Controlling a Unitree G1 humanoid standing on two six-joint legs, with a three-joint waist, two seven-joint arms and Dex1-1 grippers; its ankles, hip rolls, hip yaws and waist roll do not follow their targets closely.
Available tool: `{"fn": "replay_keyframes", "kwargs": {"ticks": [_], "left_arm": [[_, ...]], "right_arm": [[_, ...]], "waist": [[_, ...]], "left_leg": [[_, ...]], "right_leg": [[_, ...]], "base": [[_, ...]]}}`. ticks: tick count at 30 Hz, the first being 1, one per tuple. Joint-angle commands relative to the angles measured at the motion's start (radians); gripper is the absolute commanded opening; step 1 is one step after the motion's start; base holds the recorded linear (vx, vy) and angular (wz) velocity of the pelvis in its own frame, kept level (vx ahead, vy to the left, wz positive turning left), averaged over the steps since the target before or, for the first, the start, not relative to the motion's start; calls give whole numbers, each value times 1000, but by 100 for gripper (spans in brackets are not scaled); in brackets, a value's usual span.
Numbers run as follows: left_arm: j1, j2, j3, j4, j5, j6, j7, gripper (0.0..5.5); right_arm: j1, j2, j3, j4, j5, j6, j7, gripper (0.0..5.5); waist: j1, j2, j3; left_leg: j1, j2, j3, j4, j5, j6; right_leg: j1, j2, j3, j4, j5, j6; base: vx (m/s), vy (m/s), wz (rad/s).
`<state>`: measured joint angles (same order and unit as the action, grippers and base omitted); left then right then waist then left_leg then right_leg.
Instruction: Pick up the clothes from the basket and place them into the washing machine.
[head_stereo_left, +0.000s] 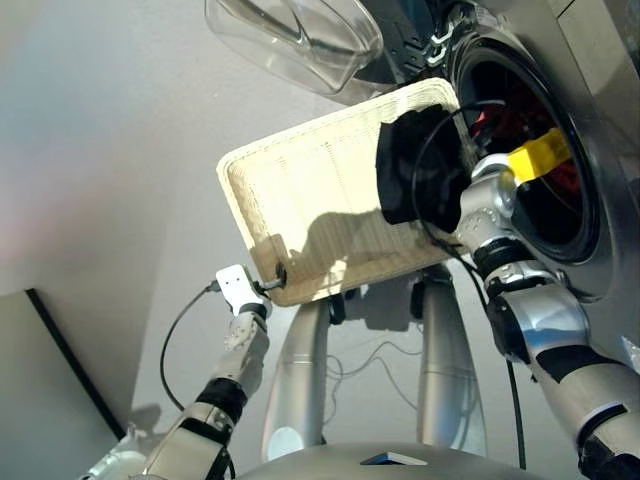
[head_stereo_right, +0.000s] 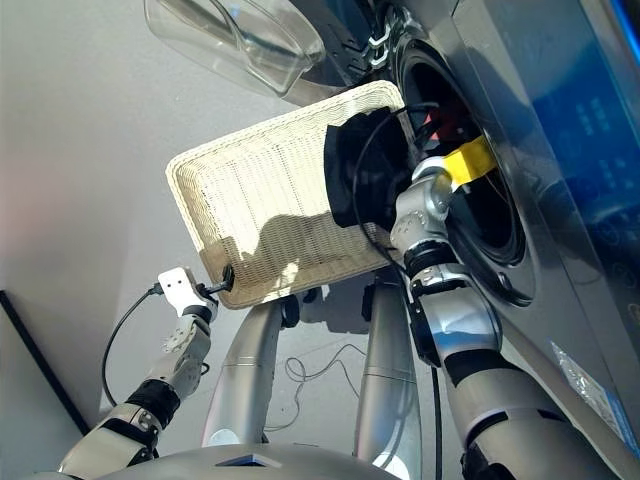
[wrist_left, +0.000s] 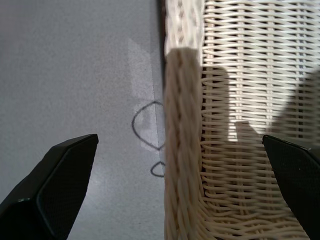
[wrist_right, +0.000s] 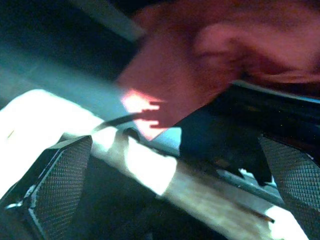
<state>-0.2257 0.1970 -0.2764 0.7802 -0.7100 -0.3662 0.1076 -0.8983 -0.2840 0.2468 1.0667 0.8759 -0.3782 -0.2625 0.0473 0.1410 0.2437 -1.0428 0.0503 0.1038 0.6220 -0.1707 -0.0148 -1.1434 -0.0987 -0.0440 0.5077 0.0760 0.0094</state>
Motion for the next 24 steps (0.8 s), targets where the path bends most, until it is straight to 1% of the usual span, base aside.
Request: {"fn": "replay_keyframes", "kwargs": {"ticks": [1, 3, 6, 8, 9, 11, 13, 17, 20, 22, 23, 24], "left_arm": [[-7, 49, 57, 19, -8, -19, -23, 550], [-13, 47, 64, 25, -9, -21, -30, 550], [-26, 41, 72, 32, -5, -25, -30, 550], [-31, 40, 74, 35, -4, -27, -28, 550], [-40, 34, 74, 30, -5, -30, -28, 550], [-49, 32, 76, 22, -7, -36, -21, 550], [-63, 31, 69, 4, -10, -42, -15, 550], [-80, 38, 51, -67, -14, -53, 3, 550], [-75, 54, 46, -164, -31, -62, 10, 550], [-70, 66, 32, -216, -30, -63, 16, 550], [-62, 75, 24, -248, -28, -60, 14, 550], [-62, 75, 24, -250, -27, -59, 15, 550]], "right_arm": [[14, 8, 85, -69, -138, 27, 72, 550], [44, 23, 109, -66, -146, 40, 122, 550], [68, 40, 136, -45, -205, 57, 134, 550], [73, 45, 141, -35, -230, 60, 133, 550], [84, 58, 151, 2, -279, 73, 127, 550], [81, 65, 164, 20, -330, 84, 117, 550], [71, 69, 161, 37, -345, 88, 102, 550], [16, 58, 146, 103, -382, 103, 64, 550], [-78, 27, 137, 143, -391, 116, 42, 550], [-146, -9, 102, 209, -364, 129, 28, 550], [-188, -27, 97, 236, -355, 133, 26, 550], [-191, -27, 97, 239, -354, 132, 28, 550]], "waist": [[6, -32, 1], [9, -37, 0], [13, -43, 3], [15, -44, 4], [22, -45, 5], [28, -46, 10], [32, -44, 17], [47, -36, 31], [69, -24, 46], [87, -10, 54], [97, -3, 55], [97, -3, 55]], "left_leg": [[-8, -23, -20, -131, 81, 24], [-11, -26, -26, -132, 86, 24], [-16, -29, -33, -123, 90, 25], [-22, -32, -36, -114, 88, 27], [-33, -37, -44, -100, 86, 29], [-45, -39, -49, -91, 86, 32], [-60, -43, -55, -78, 85, 34], [-110, -57, -68, -25, 73, 40], [-151, -68, -76, 5, 63, 44], [-179, -79, -86, 26, 59, 46], [-193, -82, -87, 37, 58, 46], [-196, -83, -87, 39, 57, 46]], "right_leg": [[54, 6, -67, -15, -65, 22], [55, 1, -74, -17, -64, 24], [56, -2, -80, -8, -69, 23], [52, -3, -82, 0, -73, 21], [47, -5, -86, 16, -79, 20], [39, -10, -89, 28, -84, 19], [28, -14, -93, 45, -93, 19], [-17, -22, -98, 116, -124, 12], [-56, -31, -104, 168, -144, 12], [-81, -40, -108, 199, -156, 12], [-94, -46, -111, 214, -163, 12], [-97, -47, -111, 216, -164, 12]], "base": [[0, 0, 0], [0, 0, 0], [0, 0, 0], [0, 0, 0], [0, 0, 0], [0, 0, 0], [0, 0, 0], [-13, -1, 187], [-19, -12, 222], [0, 0, 0], [0, 0, 0], [0, 0, 0]]}}
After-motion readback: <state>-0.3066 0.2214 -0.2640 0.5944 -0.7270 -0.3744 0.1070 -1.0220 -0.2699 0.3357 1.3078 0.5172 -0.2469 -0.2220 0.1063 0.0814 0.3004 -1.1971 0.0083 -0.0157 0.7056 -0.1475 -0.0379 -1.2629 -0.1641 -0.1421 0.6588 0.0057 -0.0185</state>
